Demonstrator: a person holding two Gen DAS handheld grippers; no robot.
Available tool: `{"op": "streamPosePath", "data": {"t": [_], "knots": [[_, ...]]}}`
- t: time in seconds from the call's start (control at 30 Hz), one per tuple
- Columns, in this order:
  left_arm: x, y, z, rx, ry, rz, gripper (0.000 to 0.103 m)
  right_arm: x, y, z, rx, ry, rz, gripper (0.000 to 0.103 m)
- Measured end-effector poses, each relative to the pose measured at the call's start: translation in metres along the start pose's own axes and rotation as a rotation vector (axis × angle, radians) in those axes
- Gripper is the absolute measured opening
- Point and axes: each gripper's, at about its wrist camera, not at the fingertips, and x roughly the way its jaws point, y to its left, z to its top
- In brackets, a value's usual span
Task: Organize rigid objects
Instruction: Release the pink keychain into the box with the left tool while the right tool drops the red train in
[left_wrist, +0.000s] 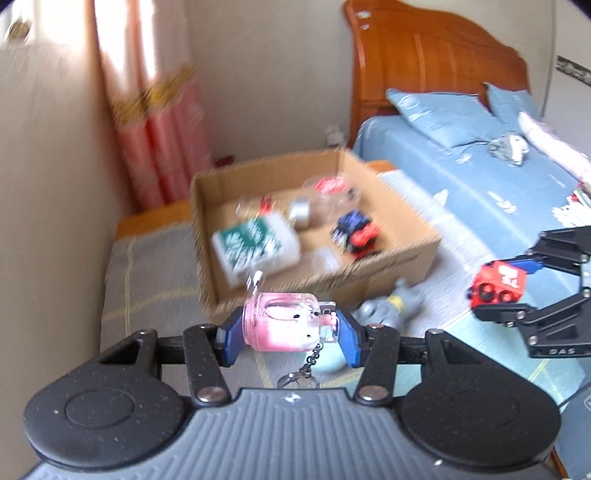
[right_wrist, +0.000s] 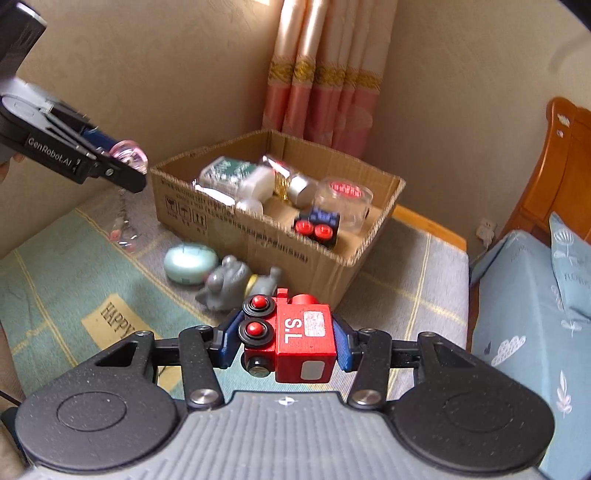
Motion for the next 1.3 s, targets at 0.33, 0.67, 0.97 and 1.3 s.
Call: {"op": "streamPosePath", "data": {"t": [0.33,0.67,0.97,1.3], "knots": [[-0.005,-0.012,0.07,0.097,-0.093,-0.042,0.05,-0.008,-0.016,0.046,-0.05,-0.086,-0.004,0.054],[0.049,0.018,0.132,0.107,-0.066,0.05,0.05,0.013,-0.032,0.102,-0.065,-0.133,0.005,0.054],[0.114,0.053,0.125,0.06,0.021,0.115,0.05,0.046,-0.036,0.131,-0.063,-0.112,0.015,0.054],[0.133,0.066,0.097,0.033,0.046,0.088,0.09,0.075,-0.041,0.159,-0.065,-0.093,0.012,0.054]]}}
